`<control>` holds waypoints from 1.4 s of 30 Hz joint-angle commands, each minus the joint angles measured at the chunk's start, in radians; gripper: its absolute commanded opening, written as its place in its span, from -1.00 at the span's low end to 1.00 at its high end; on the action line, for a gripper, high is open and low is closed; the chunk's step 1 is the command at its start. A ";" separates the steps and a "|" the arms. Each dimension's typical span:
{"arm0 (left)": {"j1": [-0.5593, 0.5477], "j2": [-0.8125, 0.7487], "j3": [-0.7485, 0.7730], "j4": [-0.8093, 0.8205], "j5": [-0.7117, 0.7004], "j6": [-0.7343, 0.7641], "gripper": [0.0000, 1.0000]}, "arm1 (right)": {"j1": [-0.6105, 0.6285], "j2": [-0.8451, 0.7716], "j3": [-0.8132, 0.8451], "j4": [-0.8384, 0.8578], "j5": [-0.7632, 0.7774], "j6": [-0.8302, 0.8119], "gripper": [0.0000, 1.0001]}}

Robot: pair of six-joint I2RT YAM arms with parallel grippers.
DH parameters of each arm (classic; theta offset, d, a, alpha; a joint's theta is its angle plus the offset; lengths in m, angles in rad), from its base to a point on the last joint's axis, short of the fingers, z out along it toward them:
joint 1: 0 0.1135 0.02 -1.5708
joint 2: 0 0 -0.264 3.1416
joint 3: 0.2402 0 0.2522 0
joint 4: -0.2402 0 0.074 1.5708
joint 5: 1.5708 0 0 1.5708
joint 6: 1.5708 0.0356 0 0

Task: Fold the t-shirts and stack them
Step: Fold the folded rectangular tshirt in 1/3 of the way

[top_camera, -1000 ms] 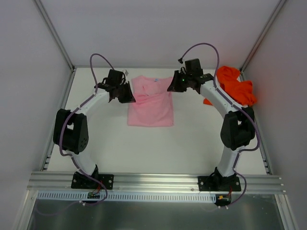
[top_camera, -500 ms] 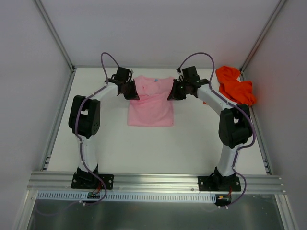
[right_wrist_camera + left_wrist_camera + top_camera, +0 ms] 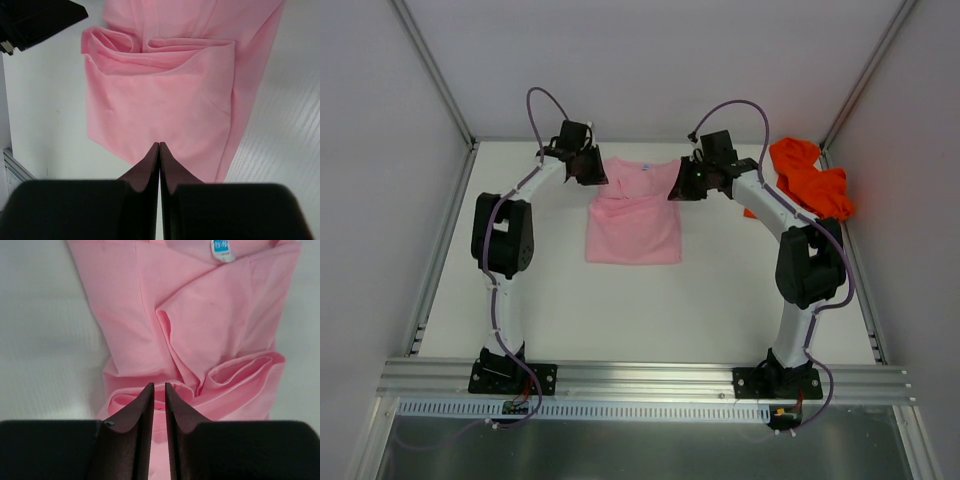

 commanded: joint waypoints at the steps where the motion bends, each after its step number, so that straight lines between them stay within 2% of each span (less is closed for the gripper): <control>1: 0.018 -0.079 0.081 -0.027 -0.005 0.073 -0.72 | 0.005 0.010 0.056 -0.017 0.001 -0.025 -0.96; 4: 0.018 -0.166 0.046 -0.039 0.031 0.084 -0.72 | 0.005 0.007 0.056 -0.023 0.009 -0.033 -0.96; 7: 0.018 -0.255 -0.052 -0.045 0.049 0.066 -0.74 | 0.003 0.007 0.053 -0.031 0.018 -0.042 -0.96; 10: 0.018 -0.320 -0.225 -0.026 0.084 0.023 -0.82 | 0.003 0.007 0.052 -0.038 0.040 -0.043 -0.96; 14: 0.016 -0.346 -0.383 0.054 0.124 -0.037 -0.90 | 0.003 0.007 0.053 -0.041 0.055 -0.045 -0.96; 18: 0.016 -0.297 -0.456 0.123 0.149 -0.069 -0.98 | 0.005 0.004 0.057 -0.045 0.060 -0.045 -0.96; 23: 0.016 -0.228 -0.419 0.154 0.137 -0.072 -0.98 | 0.005 -0.008 0.053 -0.058 0.067 -0.056 -0.96; 38: 0.018 0.025 -0.112 0.105 0.083 -0.053 -0.97 | 0.005 -0.045 0.024 -0.092 0.101 -0.083 -0.96; 40: 0.018 0.040 -0.072 0.099 0.074 -0.043 -0.95 | 0.005 -0.047 0.021 -0.092 0.103 -0.085 -0.96; 42: 0.018 0.056 -0.031 0.094 0.066 -0.036 -0.83 | 0.003 -0.047 0.021 -0.092 0.104 -0.089 -0.97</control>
